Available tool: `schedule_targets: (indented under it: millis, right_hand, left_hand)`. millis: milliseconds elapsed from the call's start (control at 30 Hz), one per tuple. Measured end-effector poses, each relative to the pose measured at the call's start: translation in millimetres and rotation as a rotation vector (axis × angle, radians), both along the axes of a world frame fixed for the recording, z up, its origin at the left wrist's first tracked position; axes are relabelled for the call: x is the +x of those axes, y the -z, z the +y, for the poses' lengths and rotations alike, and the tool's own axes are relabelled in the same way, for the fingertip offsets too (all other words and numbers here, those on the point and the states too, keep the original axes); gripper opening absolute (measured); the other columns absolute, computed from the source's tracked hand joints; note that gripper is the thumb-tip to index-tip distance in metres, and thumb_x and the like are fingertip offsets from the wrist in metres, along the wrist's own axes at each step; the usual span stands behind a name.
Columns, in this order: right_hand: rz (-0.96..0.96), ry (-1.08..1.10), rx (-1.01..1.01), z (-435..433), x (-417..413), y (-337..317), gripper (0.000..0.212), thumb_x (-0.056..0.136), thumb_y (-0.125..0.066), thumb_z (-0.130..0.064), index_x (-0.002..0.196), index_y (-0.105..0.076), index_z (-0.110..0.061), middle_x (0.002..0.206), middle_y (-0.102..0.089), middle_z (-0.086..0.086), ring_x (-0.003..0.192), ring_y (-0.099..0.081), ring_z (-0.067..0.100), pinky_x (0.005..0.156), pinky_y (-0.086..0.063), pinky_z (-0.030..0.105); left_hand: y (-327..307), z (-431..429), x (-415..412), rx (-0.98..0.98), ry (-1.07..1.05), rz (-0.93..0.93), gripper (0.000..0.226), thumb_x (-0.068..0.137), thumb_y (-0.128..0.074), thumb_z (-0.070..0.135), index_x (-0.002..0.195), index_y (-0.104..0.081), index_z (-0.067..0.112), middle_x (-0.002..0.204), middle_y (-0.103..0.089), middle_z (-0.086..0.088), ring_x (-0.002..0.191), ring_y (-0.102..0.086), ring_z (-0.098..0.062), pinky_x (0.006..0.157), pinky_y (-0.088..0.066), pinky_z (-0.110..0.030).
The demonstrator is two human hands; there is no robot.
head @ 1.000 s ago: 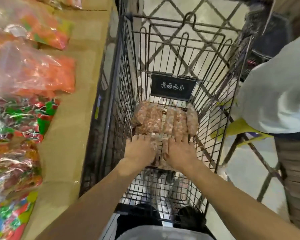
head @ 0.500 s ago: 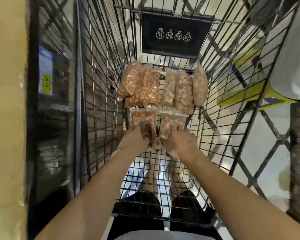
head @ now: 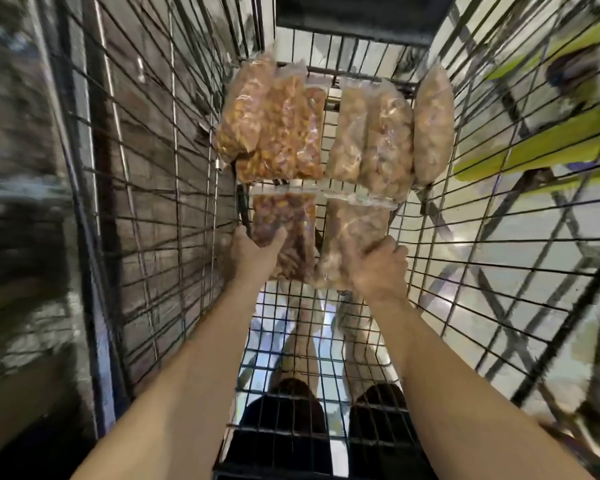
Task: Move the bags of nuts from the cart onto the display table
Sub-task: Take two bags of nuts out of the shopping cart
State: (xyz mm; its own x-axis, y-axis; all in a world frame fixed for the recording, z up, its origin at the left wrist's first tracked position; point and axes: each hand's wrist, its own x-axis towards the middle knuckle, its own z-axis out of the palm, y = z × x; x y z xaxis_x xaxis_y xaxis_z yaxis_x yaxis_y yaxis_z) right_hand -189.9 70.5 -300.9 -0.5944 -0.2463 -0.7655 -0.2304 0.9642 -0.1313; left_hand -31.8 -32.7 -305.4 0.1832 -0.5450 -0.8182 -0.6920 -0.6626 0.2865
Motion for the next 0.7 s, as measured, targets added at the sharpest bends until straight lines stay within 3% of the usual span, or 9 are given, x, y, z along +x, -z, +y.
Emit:
schedule_targets:
  millis: [67, 133, 233, 367, 433, 600, 700]
  right_hand:
    - [-0.011, 0.069, -0.052, 1, -1, 7, 0.103, 0.087, -0.054, -0.083, 0.152, -0.036, -0.005, 0.147, -0.04, 0.02, 0.137, -0.045, 0.043, 0.111, -0.045, 0.059]
    - [-0.047, 0.178, -0.115, 4, -3, 14, 0.101, 0.079, -0.066, -0.082, 0.147, -0.043, -0.012, 0.142, -0.045, 0.014, 0.131, -0.052, 0.038, 0.11, -0.049, 0.055]
    - [-0.156, 0.388, -0.172, 8, -8, 23, 0.115, 0.05, -0.077, -0.093, 0.135, -0.051, -0.022, 0.128, -0.061, 0.004, 0.115, -0.068, 0.028, 0.096, -0.06, 0.052]
    - [-0.273, 0.496, -0.191, 10, -15, 27, 0.104, 0.051, -0.086, -0.079, 0.128, -0.049, -0.019, 0.109, -0.069, -0.006, 0.104, -0.073, 0.022, 0.088, -0.064, 0.05]
    - [-0.304, 0.505, -0.209, 10, -17, 28, 0.098, 0.048, -0.089, -0.077, 0.123, -0.061, -0.019, 0.107, -0.077, -0.003, 0.1, -0.077, 0.023, 0.083, -0.066, 0.051]
    - [-0.316, 0.498, -0.294, 4, -14, 30, 0.053, 0.066, -0.095, -0.057, 0.104, -0.072, -0.027, 0.094, -0.081, -0.008, 0.091, -0.079, 0.017, 0.09, -0.064, 0.047]
    - [-0.337, 0.522, -0.309, 4, -11, 31, 0.082, 0.048, -0.093, -0.068, 0.116, -0.072, -0.026, 0.1, -0.082, -0.008, 0.093, -0.079, 0.015, 0.094, -0.063, 0.044]
  left_hand:
    - [6, 1, 1, -0.022, 0.025, -0.048, 0.106, 0.071, -0.07, 0.078, 0.152, -0.042, 0.016, 0.149, -0.043, -0.011, 0.138, -0.048, -0.035, 0.114, -0.045, -0.051]
    - [8, 3, -1, -0.039, 0.043, -0.065, 0.086, 0.083, -0.075, 0.064, 0.147, -0.045, 0.014, 0.132, -0.038, -0.004, 0.131, -0.05, -0.032, 0.106, -0.048, -0.043]
    - [12, 6, -7, -0.061, 0.101, -0.139, 0.078, 0.086, -0.076, 0.059, 0.143, -0.047, 0.013, 0.139, -0.036, -0.008, 0.134, -0.042, -0.032, 0.085, -0.044, -0.037]
    - [17, 9, -11, -0.071, 0.094, -0.144, 0.075, 0.084, -0.078, 0.06, 0.136, -0.05, 0.014, 0.139, -0.049, -0.009, 0.129, -0.049, -0.03, 0.083, -0.042, -0.035]
    - [20, 8, -10, -0.07, 0.039, -0.101, 0.073, 0.08, -0.082, 0.059, 0.129, -0.053, 0.014, 0.13, -0.058, -0.007, 0.12, -0.059, -0.029, 0.083, -0.049, -0.035]
    - [21, 0, -6, 0.003, -0.123, 0.066, 0.07, 0.073, -0.093, 0.045, 0.122, -0.051, 0.017, 0.111, -0.068, 0.0, 0.101, -0.071, -0.024, 0.091, -0.061, -0.045]
    - [21, -3, -4, 0.05, -0.141, 0.158, 0.063, 0.071, -0.094, 0.043, 0.118, -0.063, 0.014, 0.101, -0.076, 0.002, 0.094, -0.075, -0.021, 0.092, -0.061, -0.046]
